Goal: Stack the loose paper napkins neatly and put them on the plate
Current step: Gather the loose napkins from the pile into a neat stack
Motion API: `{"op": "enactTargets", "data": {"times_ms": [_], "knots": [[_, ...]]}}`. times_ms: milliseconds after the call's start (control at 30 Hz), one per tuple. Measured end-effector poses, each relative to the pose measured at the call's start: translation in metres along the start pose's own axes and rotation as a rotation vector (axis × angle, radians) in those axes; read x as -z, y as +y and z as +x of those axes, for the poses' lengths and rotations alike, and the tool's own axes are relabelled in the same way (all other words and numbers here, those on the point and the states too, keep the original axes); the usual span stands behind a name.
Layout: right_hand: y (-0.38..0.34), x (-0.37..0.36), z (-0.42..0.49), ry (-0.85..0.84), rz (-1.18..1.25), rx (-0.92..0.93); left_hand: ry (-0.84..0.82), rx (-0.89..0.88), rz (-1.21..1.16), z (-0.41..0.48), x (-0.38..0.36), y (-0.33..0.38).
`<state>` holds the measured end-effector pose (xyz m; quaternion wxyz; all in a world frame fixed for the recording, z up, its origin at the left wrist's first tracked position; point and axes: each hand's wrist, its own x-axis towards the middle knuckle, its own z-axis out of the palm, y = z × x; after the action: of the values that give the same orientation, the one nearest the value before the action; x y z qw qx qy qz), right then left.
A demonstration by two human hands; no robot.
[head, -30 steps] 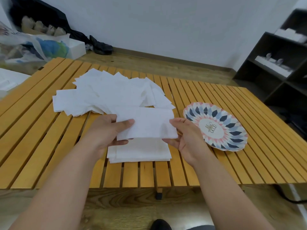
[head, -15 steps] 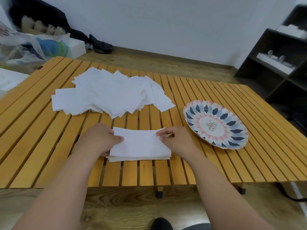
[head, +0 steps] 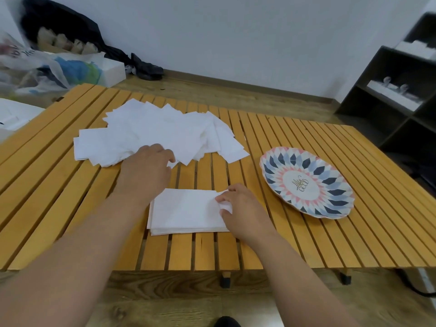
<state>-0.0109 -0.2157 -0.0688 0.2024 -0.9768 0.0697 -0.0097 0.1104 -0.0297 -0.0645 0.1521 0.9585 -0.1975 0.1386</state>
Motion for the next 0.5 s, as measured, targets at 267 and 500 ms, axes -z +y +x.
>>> {"op": "enactTargets", "data": {"times_ms": [267, 500], "knots": [[-0.001, 0.000, 0.004, -0.012, -0.007, -0.003, -0.291, -0.366, 0.264, 0.040, -0.020, -0.016], [-0.001, 0.000, 0.003, -0.020, -0.005, -0.005, -0.093, -0.296, 0.196, 0.040, -0.013, -0.006]]}}
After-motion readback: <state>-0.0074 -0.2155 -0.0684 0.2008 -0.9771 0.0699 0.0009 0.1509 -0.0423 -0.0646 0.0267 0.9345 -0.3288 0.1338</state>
